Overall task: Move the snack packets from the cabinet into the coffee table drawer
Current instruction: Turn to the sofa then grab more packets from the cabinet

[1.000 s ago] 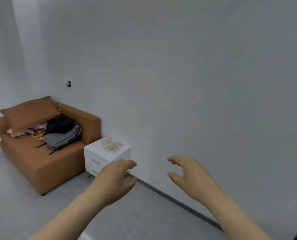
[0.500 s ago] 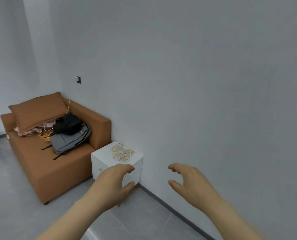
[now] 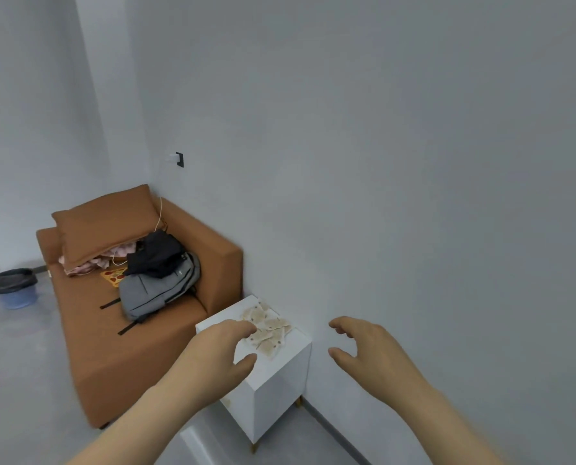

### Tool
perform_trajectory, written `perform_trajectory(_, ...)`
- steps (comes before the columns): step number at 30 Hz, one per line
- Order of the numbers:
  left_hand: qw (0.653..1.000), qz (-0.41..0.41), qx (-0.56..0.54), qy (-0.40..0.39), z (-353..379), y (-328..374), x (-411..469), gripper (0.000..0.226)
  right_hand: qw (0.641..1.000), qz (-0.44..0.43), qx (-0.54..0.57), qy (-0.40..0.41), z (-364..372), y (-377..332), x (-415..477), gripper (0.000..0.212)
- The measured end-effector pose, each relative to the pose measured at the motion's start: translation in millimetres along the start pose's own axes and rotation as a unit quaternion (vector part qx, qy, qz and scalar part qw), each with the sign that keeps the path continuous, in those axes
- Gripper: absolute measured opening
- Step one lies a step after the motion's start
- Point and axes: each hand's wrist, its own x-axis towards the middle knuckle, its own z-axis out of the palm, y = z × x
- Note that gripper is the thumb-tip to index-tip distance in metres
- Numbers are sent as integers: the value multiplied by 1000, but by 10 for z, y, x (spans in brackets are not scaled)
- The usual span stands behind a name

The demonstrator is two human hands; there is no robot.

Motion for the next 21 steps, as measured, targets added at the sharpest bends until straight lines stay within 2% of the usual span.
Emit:
perform_trajectory(11, 999, -35, 14, -38, 287, -1239, 1556, 44, 999, 10, 6, -50, 676, 141, 1915, 44)
perform_trajectory(21, 995, -15, 3, -98, 432, -2461, 3010, 41, 991, 97, 40, -86, 1452, 68, 3336, 43)
